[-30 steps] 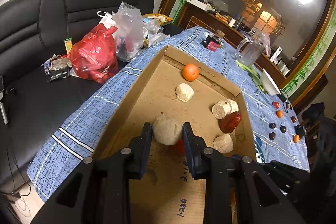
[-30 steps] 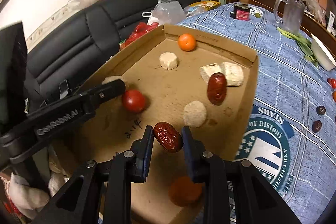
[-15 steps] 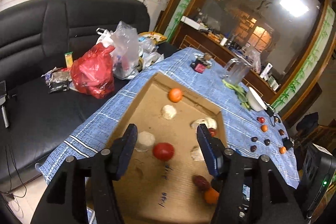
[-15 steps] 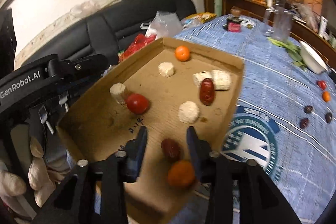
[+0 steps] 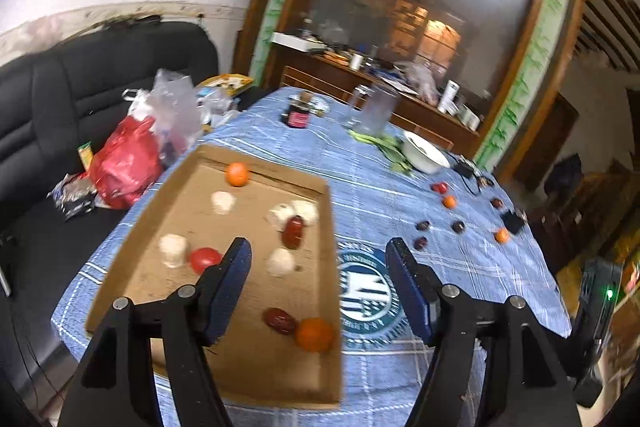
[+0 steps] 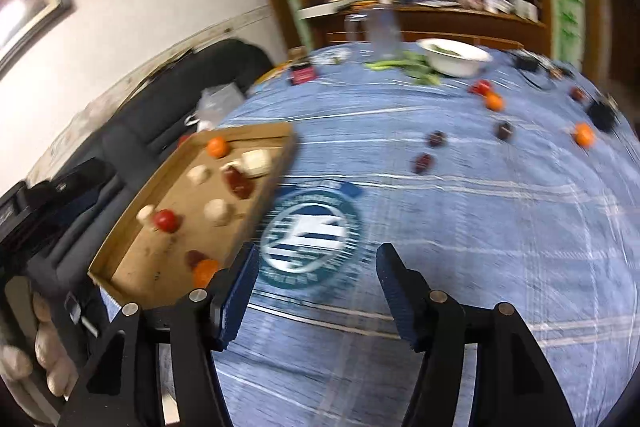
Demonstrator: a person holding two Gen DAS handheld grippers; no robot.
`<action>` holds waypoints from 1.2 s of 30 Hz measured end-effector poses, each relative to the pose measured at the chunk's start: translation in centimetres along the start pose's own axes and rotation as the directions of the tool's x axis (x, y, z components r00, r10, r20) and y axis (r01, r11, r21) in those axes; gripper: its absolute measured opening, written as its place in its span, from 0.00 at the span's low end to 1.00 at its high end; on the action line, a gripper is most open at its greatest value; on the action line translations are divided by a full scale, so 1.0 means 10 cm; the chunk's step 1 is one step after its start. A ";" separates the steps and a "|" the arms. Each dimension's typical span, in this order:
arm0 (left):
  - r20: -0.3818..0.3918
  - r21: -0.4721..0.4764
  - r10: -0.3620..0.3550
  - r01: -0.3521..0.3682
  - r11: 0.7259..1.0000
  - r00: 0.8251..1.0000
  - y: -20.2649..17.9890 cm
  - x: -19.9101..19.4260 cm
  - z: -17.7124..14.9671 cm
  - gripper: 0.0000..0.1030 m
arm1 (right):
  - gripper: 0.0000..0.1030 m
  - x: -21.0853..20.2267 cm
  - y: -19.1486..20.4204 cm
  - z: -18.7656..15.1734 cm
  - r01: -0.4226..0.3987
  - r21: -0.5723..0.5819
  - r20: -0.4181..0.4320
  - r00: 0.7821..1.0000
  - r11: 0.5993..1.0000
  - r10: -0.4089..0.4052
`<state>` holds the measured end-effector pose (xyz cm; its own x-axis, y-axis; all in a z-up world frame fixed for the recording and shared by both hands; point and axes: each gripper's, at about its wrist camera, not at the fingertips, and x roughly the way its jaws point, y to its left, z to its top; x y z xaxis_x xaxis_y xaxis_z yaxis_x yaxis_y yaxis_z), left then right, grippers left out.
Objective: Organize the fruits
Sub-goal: 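Move both open tools back over the red dates on the table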
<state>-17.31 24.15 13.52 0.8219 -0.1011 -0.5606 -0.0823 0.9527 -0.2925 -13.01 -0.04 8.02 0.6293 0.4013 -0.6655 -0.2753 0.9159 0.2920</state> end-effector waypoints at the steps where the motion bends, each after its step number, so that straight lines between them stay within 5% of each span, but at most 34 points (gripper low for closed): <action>1: -0.008 0.018 -0.006 0.007 1.000 1.000 -0.09 0.01 -0.02 0.67 | 0.63 -0.04 -0.07 -0.02 0.008 0.020 0.004 1.000 1.000 -0.008; 11: -0.066 0.185 -0.008 0.020 0.983 0.998 -0.74 0.12 -0.26 0.67 | 0.65 -0.36 -0.68 -0.16 0.028 0.167 0.051 0.998 0.986 -0.037; 20: -0.025 0.315 0.099 -0.086 0.945 0.995 -1.12 0.17 -0.40 0.67 | 0.68 -0.43 -0.91 -0.23 0.024 0.213 0.060 0.997 0.977 -0.038; 36: -0.033 0.390 0.156 -0.131 0.911 0.987 -1.31 0.34 -0.49 0.68 | 0.68 -0.43 -1.08 -0.26 0.027 0.243 0.057 0.997 0.970 -0.042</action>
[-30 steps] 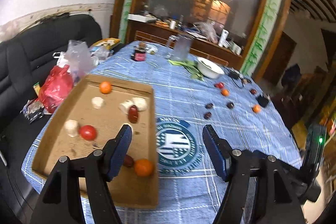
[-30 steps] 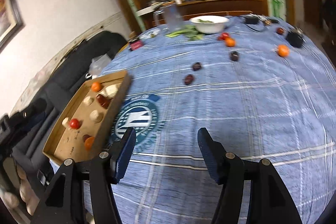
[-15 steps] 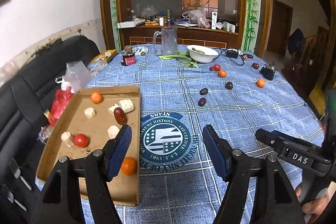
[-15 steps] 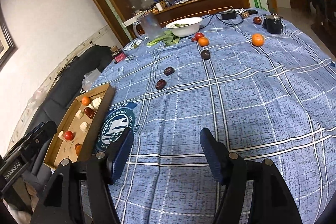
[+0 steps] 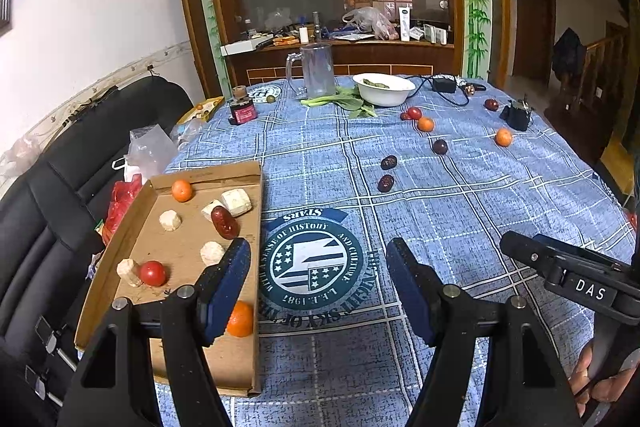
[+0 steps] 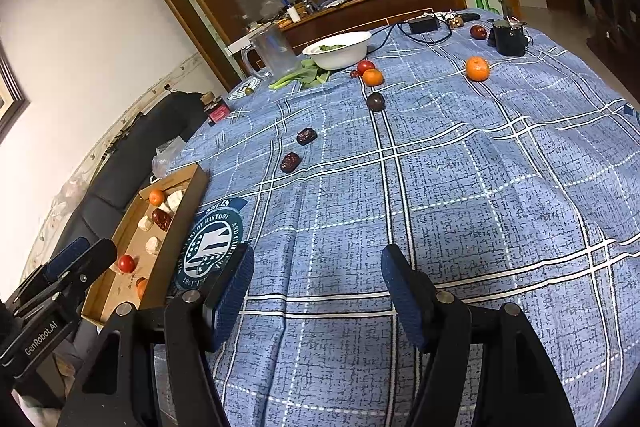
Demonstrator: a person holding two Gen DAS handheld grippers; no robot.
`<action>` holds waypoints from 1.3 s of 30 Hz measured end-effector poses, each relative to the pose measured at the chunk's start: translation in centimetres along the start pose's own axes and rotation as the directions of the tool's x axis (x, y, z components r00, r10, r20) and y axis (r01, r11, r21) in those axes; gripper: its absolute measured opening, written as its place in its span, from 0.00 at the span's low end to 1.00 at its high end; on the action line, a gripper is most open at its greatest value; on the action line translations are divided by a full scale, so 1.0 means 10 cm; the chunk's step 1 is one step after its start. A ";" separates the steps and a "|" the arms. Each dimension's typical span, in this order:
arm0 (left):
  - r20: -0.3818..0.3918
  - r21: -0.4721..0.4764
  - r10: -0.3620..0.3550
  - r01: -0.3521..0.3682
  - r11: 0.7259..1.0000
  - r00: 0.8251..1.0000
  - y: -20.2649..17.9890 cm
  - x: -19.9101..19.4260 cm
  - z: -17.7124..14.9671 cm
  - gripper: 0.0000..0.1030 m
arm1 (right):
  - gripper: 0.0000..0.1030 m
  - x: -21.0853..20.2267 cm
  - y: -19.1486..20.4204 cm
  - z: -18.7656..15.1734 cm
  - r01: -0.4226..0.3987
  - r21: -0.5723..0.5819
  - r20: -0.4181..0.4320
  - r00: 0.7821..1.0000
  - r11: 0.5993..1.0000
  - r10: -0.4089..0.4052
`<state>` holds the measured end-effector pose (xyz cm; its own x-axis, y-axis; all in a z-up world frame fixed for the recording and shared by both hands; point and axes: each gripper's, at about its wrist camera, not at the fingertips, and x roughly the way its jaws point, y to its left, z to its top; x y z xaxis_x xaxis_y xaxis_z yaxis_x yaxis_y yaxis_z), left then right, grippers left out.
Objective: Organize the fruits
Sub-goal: 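Move both open tools back over the red dates on the table, then grasp a red date with the left tool while the right tool grasps a dark date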
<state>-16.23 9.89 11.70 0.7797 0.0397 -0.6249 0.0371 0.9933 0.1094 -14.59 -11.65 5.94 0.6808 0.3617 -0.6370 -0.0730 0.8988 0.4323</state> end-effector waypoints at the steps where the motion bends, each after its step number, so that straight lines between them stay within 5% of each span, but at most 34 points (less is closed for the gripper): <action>1: -0.003 0.002 -0.002 0.002 1.000 1.000 -0.01 0.02 0.00 0.68 | 0.68 0.01 -0.01 0.00 0.000 0.001 -0.002 1.000 1.000 0.000; 16: -0.100 -0.008 -0.050 0.050 0.999 0.994 -0.07 0.47 0.04 0.68 | 0.69 0.24 -0.20 0.10 0.022 0.021 -0.050 0.999 1.000 -0.021; 27: -0.188 -0.149 -0.207 0.181 0.972 0.960 -0.14 1.29 0.48 0.68 | 0.68 0.40 -0.46 0.86 0.105 -0.014 -0.073 0.992 0.994 -0.106; 32: -0.222 -0.266 -0.310 0.248 0.931 0.925 -0.21 1.87 0.60 0.68 | 0.68 0.79 -0.58 1.27 0.096 -0.006 -0.085 0.992 0.995 -0.097; 36: -0.221 -0.352 -0.370 0.280 0.893 0.902 -0.16 2.20 0.68 0.51 | 0.68 1.21 -0.63 1.52 0.103 -0.008 -0.112 0.988 0.995 -0.103; 39: -0.174 -0.408 -0.419 0.322 0.855 0.891 -0.05 2.30 0.69 0.48 | 0.63 1.58 -0.65 1.64 0.111 -0.001 -0.140 0.984 0.994 -0.110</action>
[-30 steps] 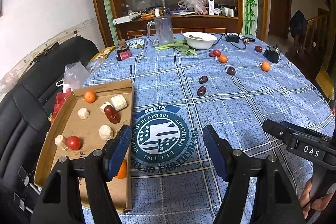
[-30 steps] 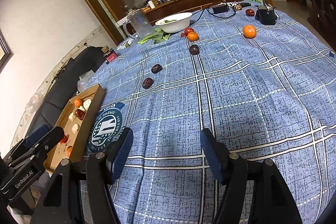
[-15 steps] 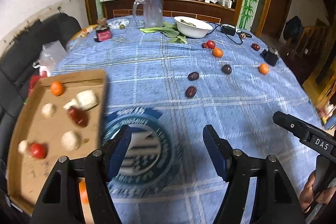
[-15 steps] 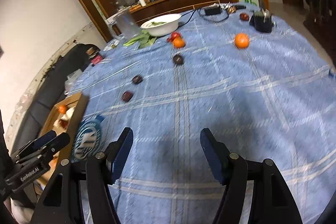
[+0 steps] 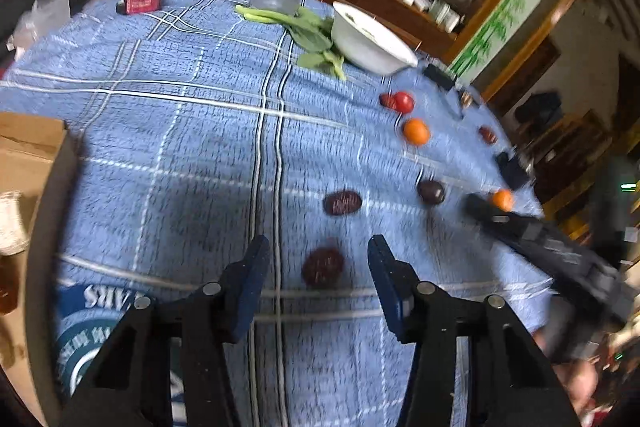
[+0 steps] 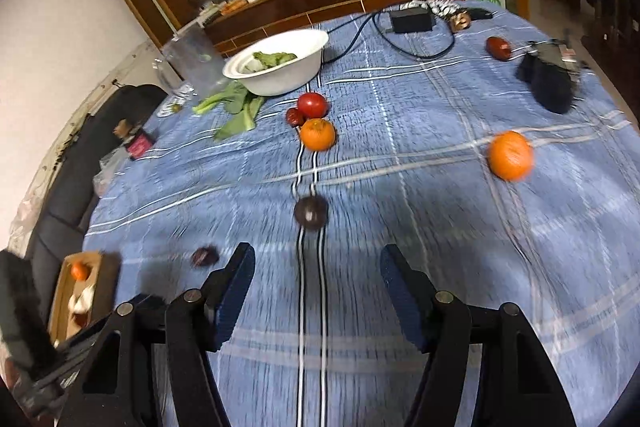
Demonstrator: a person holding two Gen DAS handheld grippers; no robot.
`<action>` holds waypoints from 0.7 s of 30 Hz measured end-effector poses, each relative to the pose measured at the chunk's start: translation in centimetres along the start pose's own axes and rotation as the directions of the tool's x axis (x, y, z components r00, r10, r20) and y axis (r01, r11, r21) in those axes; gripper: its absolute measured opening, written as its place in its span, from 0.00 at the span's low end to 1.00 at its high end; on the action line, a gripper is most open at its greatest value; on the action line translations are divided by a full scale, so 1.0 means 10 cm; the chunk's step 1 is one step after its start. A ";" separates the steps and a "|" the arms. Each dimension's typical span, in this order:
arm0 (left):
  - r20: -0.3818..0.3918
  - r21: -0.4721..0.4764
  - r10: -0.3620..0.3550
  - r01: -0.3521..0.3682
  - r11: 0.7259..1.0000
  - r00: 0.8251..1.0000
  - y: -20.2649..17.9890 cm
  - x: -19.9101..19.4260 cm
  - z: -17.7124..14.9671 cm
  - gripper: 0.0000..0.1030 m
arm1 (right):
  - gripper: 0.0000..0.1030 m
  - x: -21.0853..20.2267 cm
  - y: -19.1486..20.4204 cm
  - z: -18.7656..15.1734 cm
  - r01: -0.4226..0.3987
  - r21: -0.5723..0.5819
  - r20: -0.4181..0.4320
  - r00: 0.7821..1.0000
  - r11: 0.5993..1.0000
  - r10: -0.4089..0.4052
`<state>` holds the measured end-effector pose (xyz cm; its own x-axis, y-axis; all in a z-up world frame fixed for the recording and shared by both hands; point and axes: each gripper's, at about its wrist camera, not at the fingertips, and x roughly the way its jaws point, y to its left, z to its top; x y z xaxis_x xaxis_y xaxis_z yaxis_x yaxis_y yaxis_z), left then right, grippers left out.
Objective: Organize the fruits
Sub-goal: 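Grasp a red date with the left tool while the right tool grasps a dark date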
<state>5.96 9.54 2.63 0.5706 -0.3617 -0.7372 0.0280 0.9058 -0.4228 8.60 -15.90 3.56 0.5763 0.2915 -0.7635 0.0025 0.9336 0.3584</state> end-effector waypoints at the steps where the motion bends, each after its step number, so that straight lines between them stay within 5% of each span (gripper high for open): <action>1: 0.017 -0.013 -0.013 0.014 1.000 1.000 0.05 -0.01 0.02 0.48 | 0.63 0.07 0.00 0.02 0.000 0.004 -0.006 1.000 1.000 0.000; 6: 0.059 -0.041 -0.023 0.025 0.999 0.998 0.23 -0.03 0.08 0.48 | 0.63 0.37 0.02 0.09 -0.002 0.009 -0.010 1.000 1.000 0.002; 10: 0.030 0.028 0.014 -0.015 0.999 0.999 0.10 0.08 0.06 0.48 | 0.63 0.44 0.15 0.08 0.045 -0.070 0.016 0.999 0.997 -0.044; 14: 0.027 0.115 0.044 -0.047 0.992 0.999 -0.03 0.09 0.00 0.48 | 0.34 0.45 0.19 0.06 0.111 -0.127 0.035 0.994 0.986 -0.107; 21: -0.017 0.174 0.058 -0.055 0.983 0.998 -0.08 0.17 -0.09 0.48 | 0.30 0.37 0.08 0.06 0.059 -0.085 0.034 0.998 0.995 -0.056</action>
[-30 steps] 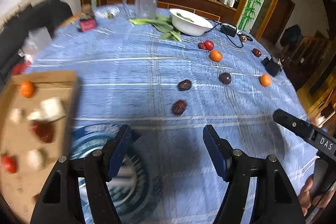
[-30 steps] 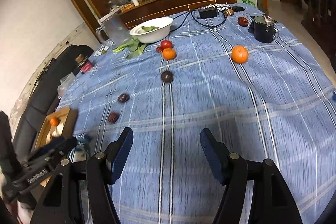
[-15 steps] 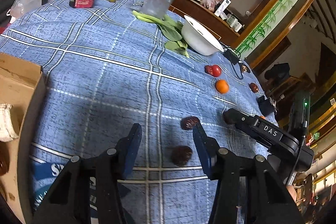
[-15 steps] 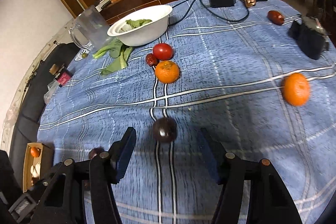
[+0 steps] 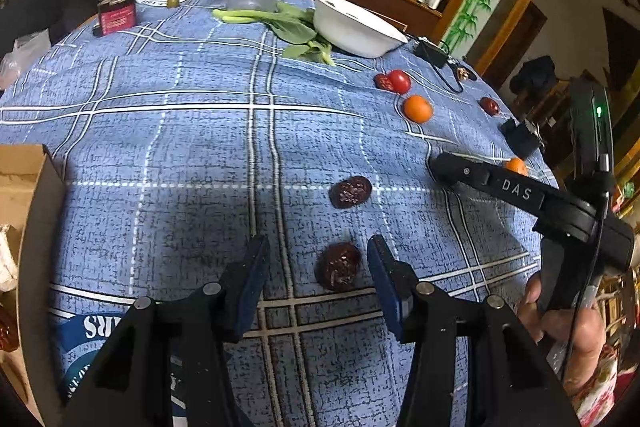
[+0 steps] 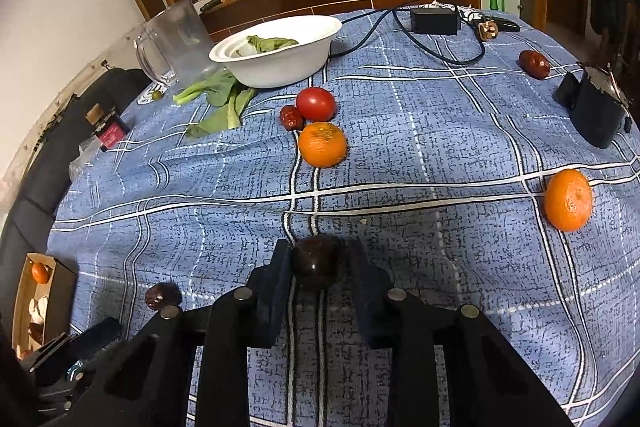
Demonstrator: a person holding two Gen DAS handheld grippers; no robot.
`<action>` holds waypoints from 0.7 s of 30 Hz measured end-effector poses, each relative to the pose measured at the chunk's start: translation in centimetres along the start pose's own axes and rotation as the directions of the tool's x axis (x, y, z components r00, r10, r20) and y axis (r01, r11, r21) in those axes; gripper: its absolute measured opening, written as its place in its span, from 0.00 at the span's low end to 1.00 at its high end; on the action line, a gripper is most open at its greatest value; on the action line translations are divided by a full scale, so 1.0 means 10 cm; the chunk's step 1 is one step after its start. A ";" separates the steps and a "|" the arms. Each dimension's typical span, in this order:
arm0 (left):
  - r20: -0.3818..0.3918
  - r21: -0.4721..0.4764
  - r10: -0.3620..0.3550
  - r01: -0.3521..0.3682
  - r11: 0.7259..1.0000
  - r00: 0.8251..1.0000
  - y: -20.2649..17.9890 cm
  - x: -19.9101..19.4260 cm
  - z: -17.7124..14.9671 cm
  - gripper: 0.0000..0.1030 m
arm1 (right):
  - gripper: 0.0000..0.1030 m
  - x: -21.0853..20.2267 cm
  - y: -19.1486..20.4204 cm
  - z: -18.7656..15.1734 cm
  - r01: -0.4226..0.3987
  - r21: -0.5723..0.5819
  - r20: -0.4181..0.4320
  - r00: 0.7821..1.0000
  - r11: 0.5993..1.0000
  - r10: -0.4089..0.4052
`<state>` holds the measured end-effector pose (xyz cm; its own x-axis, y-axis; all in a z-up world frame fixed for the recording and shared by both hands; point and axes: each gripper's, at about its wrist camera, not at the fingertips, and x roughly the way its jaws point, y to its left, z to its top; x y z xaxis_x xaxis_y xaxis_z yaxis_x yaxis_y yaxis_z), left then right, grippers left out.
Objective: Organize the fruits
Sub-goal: 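Grasp a red date with the left tool while the right tool grasps a dark date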
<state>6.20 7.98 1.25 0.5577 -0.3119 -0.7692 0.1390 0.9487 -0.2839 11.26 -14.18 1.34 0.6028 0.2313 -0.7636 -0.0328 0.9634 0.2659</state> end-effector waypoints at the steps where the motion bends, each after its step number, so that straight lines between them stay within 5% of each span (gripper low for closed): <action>1: 0.000 0.016 0.011 -0.011 1.000 1.000 -0.02 0.00 -0.01 0.48 | 0.30 -0.01 0.00 -0.01 -0.001 0.001 0.001 1.000 1.000 0.001; 5: -0.007 0.058 0.006 -0.006 0.998 1.000 -0.09 0.01 -0.03 0.48 | 0.29 -0.04 0.00 -0.02 -0.001 -0.001 0.010 1.000 1.000 0.001; 7: -0.009 0.088 0.016 -0.015 0.996 1.000 -0.13 0.01 -0.05 0.36 | 0.30 -0.06 0.00 -0.03 0.003 -0.001 0.016 1.000 1.000 -0.003; 8: -0.012 0.100 0.022 -0.020 0.995 1.000 -0.16 0.02 -0.06 0.21 | 0.30 -0.07 0.00 -0.03 0.007 -0.002 0.021 1.000 1.000 -0.007; 15: 0.013 0.162 0.040 -0.042 0.986 0.999 -0.27 0.02 -0.10 0.20 | 0.27 -0.12 0.05 -0.05 0.036 -0.025 0.045 0.998 0.999 -0.035; 21: 0.016 0.126 -0.020 0.018 0.992 1.000 -0.22 -0.01 -0.08 0.20 | 0.24 -0.29 0.02 -0.15 0.052 0.018 0.042 0.998 0.998 -0.052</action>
<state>5.19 5.86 1.46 0.5681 -0.3301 -0.7539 0.2508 0.9419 -0.2234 8.31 -14.49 2.72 0.6366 0.1746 -0.7512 0.0130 0.9715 0.2369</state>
